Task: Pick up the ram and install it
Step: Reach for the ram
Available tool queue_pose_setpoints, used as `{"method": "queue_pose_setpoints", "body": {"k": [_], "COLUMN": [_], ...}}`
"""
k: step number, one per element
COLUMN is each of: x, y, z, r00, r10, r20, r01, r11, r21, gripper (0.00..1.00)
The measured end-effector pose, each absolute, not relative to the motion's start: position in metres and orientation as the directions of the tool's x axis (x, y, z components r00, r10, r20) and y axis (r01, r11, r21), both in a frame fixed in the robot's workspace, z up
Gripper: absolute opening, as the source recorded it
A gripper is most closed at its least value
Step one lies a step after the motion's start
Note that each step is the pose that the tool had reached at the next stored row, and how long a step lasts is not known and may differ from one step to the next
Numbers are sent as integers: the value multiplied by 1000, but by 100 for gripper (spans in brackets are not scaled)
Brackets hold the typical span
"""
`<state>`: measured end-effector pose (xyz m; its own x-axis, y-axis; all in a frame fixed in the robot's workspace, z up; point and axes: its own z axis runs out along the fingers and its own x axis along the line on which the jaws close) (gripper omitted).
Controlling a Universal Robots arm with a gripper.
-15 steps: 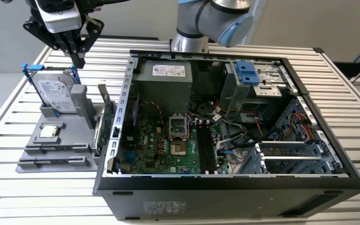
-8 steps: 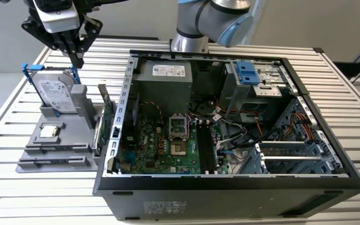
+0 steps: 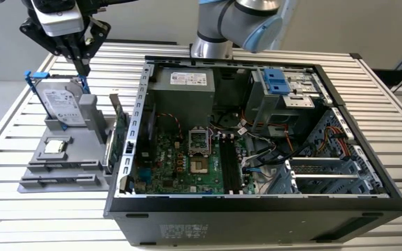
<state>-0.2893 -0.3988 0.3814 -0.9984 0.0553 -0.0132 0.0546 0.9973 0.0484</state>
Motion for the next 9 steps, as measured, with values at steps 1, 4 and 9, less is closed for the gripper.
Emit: {"method": "queue_pose_setpoints", "body": {"k": [1, 4, 9], "x": [-291, -298, -308], "y": [-399, -399, -399], "z": [381, 381, 381], "r00": [-998, -998, -998], "r10": [55, 55, 55], "r20": [-13, -13, -13], "r01": [55, 55, 55], "r11": [997, 997, 997], "r21": [48, 48, 48], "gripper": [0, 0, 0]}}
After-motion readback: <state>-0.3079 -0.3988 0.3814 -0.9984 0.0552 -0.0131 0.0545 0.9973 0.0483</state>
